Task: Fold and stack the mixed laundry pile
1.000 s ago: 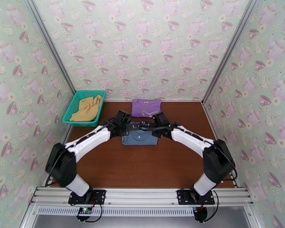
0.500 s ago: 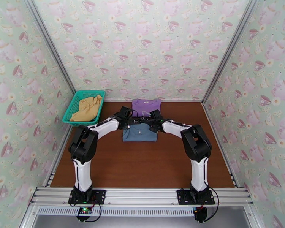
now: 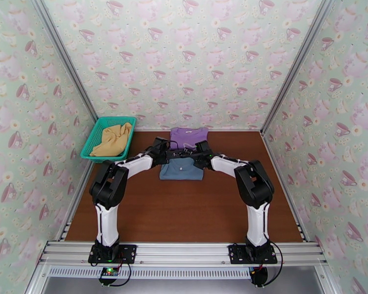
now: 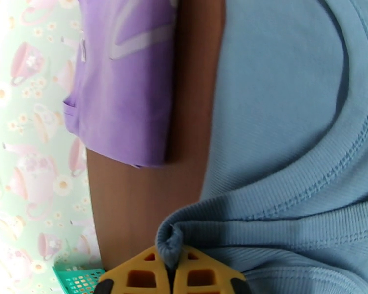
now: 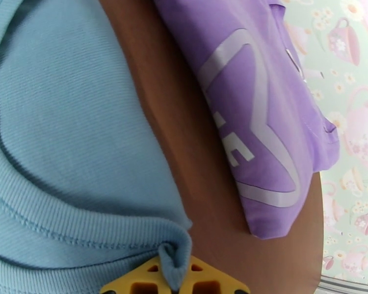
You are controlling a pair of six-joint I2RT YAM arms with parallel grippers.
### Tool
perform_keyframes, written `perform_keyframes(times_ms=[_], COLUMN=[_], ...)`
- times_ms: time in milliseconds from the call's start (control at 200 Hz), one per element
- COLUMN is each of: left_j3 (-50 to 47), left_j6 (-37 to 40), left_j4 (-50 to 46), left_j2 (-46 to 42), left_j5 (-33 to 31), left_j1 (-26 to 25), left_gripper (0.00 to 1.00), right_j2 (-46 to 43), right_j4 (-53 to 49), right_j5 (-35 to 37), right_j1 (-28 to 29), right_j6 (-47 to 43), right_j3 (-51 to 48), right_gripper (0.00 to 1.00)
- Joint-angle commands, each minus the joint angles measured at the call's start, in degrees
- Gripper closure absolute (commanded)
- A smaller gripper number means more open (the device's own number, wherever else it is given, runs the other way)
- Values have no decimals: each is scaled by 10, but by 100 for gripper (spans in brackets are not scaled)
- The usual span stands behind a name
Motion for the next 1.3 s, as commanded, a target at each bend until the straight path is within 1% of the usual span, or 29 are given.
perform_keyframes(times_ms=[0,105,175,255,280,306,336,366,391,446,486,526,586,696,781,826,871,896,932,957,1002,1052,1087,1192,1242,1292], left_j3=[1,5,7,9,8,7,5,2,-1,-5,-6,-7,-8,-25,-50,-62,-65,-66,-66,-67,-73,-84,-96,-136,-149,-147], left_j6=[20,19,14,6,3,-1,-5,-9,-12,-18,-18,-43,-69,-140,-231,-295,-367,-412,-476,-518,-592,-668,-710,-823,-853,-871], left_j4=[41,40,40,45,50,58,70,86,99,129,151,170,195,222,200,159,92,52,-12,-52,-113,-169,-194,-214,-207,-205], left_j2=[1,15,23,28,28,28,27,25,22,15,7,-4,-27,-94,-162,-200,-233,-250,-271,-283,-300,-314,-320,-316,-302,-281], left_j5=[89,86,81,75,72,68,63,58,53,39,25,11,-10,-57,-108,-136,-156,-164,-165,-161,-153,-130,-101,-5,37,63], left_j1=[-40,-39,-38,-36,-35,-34,-32,-32,-31,-31,-32,-33,-35,-38,-41,-41,-41,-40,-38,-37,-34,-30,-24,0,7,10], left_gripper=[93,83,67,51,46,42,38,34,31,28,27,25,23,18,13,10,9,9,8,8,8,8,8,8,9,9], right_j2=[-25,-4,11,25,27,29,28,27,24,17,7,-7,-37,-117,-185,-209,-218,-217,-216,-219,-228,-240,-244,-231,-219,-203], right_j4=[61,55,57,66,69,74,80,86,91,98,99,99,96,90,60,17,-58,-102,-148,-166,-162,-136,-125,-122,-121,-122], right_j5=[-115,-121,-129,-125,-121,-118,-114,-109,-103,-87,-80,-77,-82,-95,-104,-95,-79,-76,-87,-106,-129,-127,-125,-116,-113,-110], right_j1=[41,41,41,40,41,41,41,41,41,39,37,34,27,16,12,12,12,12,12,12,12,12,12,12,12,12], right_j6=[3,13,21,33,37,42,46,50,50,79,92,109,144,203,263,308,371,398,418,428,461,513,545,624,648,662], right_j3=[27,46,57,68,70,70,71,71,70,68,67,64,54,11,-27,-29,-10,3,12,9,-18,-60,-81,-105,-104,-99], right_gripper=[100,100,99,93,89,80,73,64,55,38,28,19,12,8,9,10,11,14,21,24,24,23,23,23,22,22])
